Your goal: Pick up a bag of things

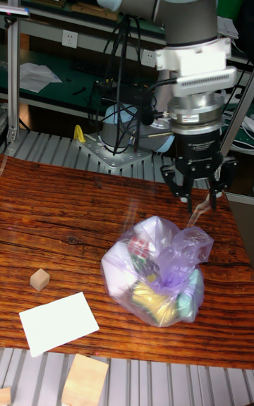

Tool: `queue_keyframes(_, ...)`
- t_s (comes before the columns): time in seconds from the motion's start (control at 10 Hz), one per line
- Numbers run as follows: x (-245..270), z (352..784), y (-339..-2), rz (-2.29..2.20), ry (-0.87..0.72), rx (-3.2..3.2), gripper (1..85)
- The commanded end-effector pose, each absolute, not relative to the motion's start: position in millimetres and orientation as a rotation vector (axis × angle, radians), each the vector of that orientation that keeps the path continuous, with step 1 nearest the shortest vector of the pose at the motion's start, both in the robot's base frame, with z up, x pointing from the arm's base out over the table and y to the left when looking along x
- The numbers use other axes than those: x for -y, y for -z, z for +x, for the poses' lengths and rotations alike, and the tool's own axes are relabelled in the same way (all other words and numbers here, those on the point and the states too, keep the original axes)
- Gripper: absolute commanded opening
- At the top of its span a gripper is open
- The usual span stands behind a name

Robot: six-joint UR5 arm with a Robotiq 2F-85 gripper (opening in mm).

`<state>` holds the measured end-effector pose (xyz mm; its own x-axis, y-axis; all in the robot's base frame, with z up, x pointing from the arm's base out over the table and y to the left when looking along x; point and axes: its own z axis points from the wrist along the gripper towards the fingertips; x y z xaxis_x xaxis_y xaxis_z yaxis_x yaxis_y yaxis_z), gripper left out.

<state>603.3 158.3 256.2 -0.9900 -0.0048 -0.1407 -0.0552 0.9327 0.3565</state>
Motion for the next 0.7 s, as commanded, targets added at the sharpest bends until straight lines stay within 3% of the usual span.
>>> queue_keyframes(0.0,-155,619,-254,-0.155,-0.445,-2.925,43.7)
queue_keyframes(0.1,-140,624,-248,-0.181,-0.356,-2.920,43.7)
queue_keyframes(0.6,-136,637,-228,-0.173,-0.349,-2.908,44.0)
